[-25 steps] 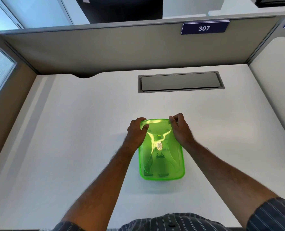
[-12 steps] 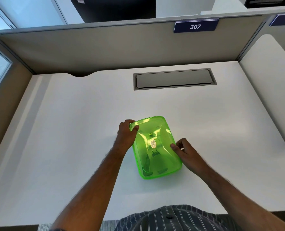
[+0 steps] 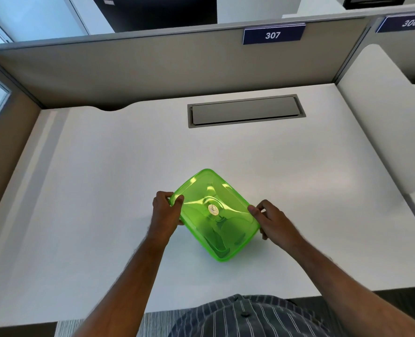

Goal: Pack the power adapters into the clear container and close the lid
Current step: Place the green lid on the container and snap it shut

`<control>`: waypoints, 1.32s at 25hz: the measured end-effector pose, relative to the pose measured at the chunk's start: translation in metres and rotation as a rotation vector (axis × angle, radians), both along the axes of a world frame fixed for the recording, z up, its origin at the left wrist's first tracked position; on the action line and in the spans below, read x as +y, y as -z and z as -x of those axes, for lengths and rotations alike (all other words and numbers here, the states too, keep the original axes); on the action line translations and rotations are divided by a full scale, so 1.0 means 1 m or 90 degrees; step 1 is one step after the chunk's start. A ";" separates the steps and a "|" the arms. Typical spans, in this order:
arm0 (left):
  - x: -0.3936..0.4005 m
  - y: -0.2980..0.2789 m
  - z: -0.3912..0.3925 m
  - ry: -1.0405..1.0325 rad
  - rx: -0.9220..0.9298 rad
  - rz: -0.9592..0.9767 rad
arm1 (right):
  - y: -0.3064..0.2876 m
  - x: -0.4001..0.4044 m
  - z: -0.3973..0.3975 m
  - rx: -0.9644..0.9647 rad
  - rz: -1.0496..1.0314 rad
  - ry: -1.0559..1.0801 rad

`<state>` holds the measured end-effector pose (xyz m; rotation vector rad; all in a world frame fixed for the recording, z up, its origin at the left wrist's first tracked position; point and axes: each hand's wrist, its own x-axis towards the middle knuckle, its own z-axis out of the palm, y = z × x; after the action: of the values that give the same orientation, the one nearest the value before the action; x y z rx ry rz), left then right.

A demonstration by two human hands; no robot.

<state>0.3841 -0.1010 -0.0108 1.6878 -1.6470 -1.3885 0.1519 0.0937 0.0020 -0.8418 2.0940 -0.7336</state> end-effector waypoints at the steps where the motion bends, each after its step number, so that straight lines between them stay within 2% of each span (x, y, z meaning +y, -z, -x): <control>1: 0.004 0.001 -0.005 -0.010 0.010 -0.010 | 0.000 -0.002 0.003 0.003 0.006 -0.001; 10: 0.027 -0.003 -0.032 0.005 -0.064 -0.030 | 0.002 -0.031 0.033 0.040 0.041 0.001; 19: 0.055 0.006 -0.044 0.061 -0.098 -0.074 | 0.012 -0.044 0.041 -0.039 0.120 0.102; 25: 0.044 -0.002 -0.044 0.153 -0.150 -0.082 | 0.001 -0.034 0.047 -0.178 0.126 0.096; 27: 0.038 -0.004 -0.042 0.154 -0.168 0.049 | 0.000 -0.023 0.044 -0.171 0.107 0.093; 30: 0.028 -0.007 -0.021 0.221 -0.172 0.378 | 0.006 0.002 0.034 -0.119 0.044 0.043; 33: 0.019 -0.017 0.031 0.374 -0.107 0.496 | 0.009 0.022 0.025 -0.077 -0.047 -0.025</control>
<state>0.3529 -0.0816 0.0059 0.9161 -2.4702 -0.6231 0.1270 0.1160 -0.0073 -0.7770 1.9785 -0.6658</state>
